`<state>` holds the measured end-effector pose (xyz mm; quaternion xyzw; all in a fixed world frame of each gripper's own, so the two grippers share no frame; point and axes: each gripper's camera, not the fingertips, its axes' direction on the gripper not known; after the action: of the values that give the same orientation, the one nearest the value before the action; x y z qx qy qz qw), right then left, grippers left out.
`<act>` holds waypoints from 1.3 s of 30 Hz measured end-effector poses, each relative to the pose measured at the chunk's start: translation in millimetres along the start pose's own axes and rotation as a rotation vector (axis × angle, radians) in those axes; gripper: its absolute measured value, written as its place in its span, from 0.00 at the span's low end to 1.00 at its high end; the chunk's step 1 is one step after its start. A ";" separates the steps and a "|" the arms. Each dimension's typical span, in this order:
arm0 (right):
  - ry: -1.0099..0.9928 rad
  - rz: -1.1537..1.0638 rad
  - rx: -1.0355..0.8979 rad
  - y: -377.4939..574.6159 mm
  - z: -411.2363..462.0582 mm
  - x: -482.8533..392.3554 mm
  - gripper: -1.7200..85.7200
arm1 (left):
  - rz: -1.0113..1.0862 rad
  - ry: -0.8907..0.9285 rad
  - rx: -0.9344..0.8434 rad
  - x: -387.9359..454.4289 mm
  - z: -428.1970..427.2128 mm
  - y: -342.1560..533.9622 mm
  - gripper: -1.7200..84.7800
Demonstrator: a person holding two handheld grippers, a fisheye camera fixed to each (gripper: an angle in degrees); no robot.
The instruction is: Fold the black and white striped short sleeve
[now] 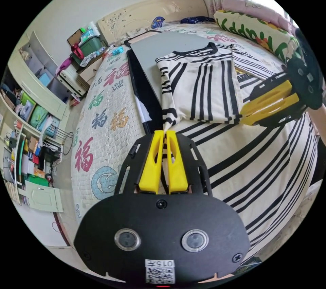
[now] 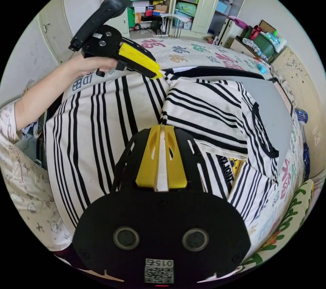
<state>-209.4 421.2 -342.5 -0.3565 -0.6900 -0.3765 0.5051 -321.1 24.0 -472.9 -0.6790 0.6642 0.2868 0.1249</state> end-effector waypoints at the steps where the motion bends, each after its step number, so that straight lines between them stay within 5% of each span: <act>1: 0.000 -0.014 0.000 2.2 -5.3 -5.3 0.04 | -0.019 0.020 0.007 -12.8 -1.8 -1.6 0.03; 7: -0.077 -0.004 0.002 1.5 -25.6 0.9 0.11 | -0.053 0.059 -0.035 -56.0 0.8 -20.8 0.04; 14: 0.174 0.462 0.091 4.9 -69.1 121.2 0.14 | -0.021 0.059 0.069 -82.6 -57.2 -27.9 0.05; 17: 0.126 0.546 0.083 -11.1 -62.7 144.8 0.12 | 0.042 0.093 0.079 -68.6 -66.7 -47.0 0.04; 23: 0.080 0.594 0.039 -39.0 -48.9 149.3 0.02 | 0.173 0.273 0.023 -50.9 -26.4 -78.1 0.04; 31: 0.095 0.568 0.147 -22.5 -104.7 172.4 0.10 | 0.267 0.265 -0.029 -76.0 8.0 -75.3 0.06; 39: 0.238 0.885 0.210 -7.9 -131.2 257.5 0.18 | -0.007 0.289 0.068 -200.9 25.2 -135.8 0.12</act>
<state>-220.7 330.9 -68.0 -0.5177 -0.4435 -0.0913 0.7259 -185.2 216.5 -410.3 -0.7108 0.6822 0.1633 0.0518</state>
